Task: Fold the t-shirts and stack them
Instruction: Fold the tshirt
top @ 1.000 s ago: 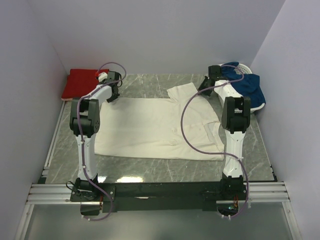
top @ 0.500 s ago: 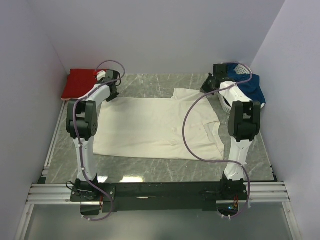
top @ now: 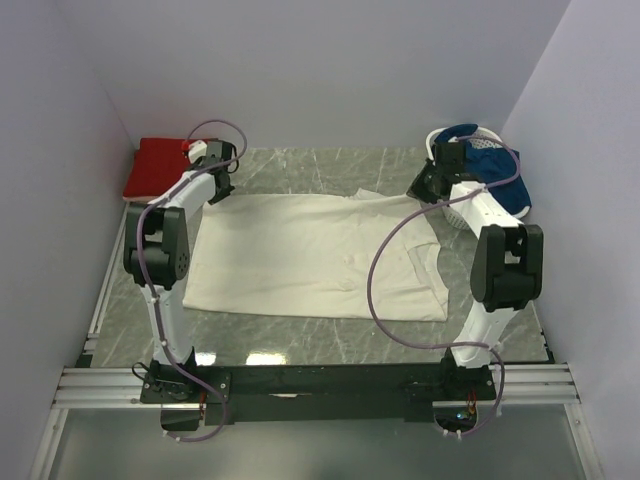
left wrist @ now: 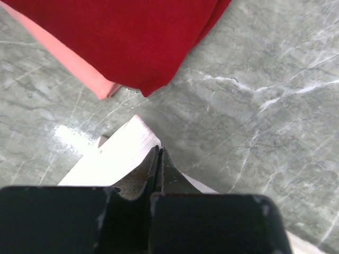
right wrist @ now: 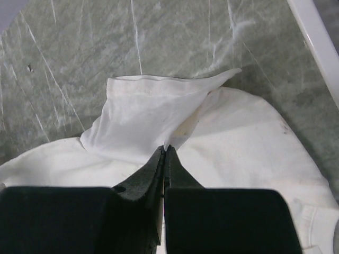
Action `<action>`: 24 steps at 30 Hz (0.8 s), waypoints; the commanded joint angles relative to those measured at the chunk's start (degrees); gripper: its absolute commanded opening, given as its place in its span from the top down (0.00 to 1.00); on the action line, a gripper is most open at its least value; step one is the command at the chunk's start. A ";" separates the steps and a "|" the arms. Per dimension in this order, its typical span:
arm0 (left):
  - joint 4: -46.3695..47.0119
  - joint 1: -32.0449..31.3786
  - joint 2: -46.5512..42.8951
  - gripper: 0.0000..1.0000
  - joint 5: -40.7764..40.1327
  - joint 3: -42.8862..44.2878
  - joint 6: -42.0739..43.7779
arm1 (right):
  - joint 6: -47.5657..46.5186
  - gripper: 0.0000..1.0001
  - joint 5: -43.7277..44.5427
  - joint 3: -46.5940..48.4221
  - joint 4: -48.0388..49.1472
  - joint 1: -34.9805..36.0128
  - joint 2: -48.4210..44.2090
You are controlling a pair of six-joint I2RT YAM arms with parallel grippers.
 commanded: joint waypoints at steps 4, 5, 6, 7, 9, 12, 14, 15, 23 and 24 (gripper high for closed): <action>3.59 0.19 -7.44 0.99 -2.63 -4.33 -1.10 | 1.04 1.00 2.11 -5.80 3.69 -0.66 -8.19; 3.50 0.19 -7.88 1.00 -2.89 -4.77 -1.36 | 1.30 1.00 2.02 -7.55 3.95 -0.66 -8.90; 3.76 0.10 -8.84 1.00 -3.07 -5.99 -1.80 | 1.74 1.00 2.02 -8.43 4.13 -0.66 -10.30; 4.02 0.10 -9.55 0.99 -3.51 -6.62 -2.07 | 1.92 1.00 2.19 -9.40 4.22 -0.66 -11.09; 5.07 0.10 -11.74 0.99 -4.04 -9.07 -2.85 | 2.62 1.00 2.37 -12.47 4.75 -0.66 -13.37; 6.48 0.10 -15.25 0.99 -4.74 -12.84 -4.26 | 3.67 1.00 2.37 -16.87 5.71 -0.66 -16.80; 7.10 -0.07 -16.76 0.99 -5.53 -14.70 -5.49 | 4.03 1.00 2.81 -19.59 5.72 -0.66 -18.82; 7.27 -0.16 -18.33 0.99 -5.71 -16.71 -5.84 | 4.20 1.00 3.07 -20.30 5.54 -0.66 -19.53; 13.60 -1.04 -25.72 0.99 -6.85 -29.64 -11.73 | 5.96 1.00 1.85 -31.90 6.68 -0.66 -29.28; 14.30 -1.04 -27.03 0.99 -6.50 -32.17 -12.08 | 5.88 1.00 1.84 -32.78 6.68 -0.66 -29.99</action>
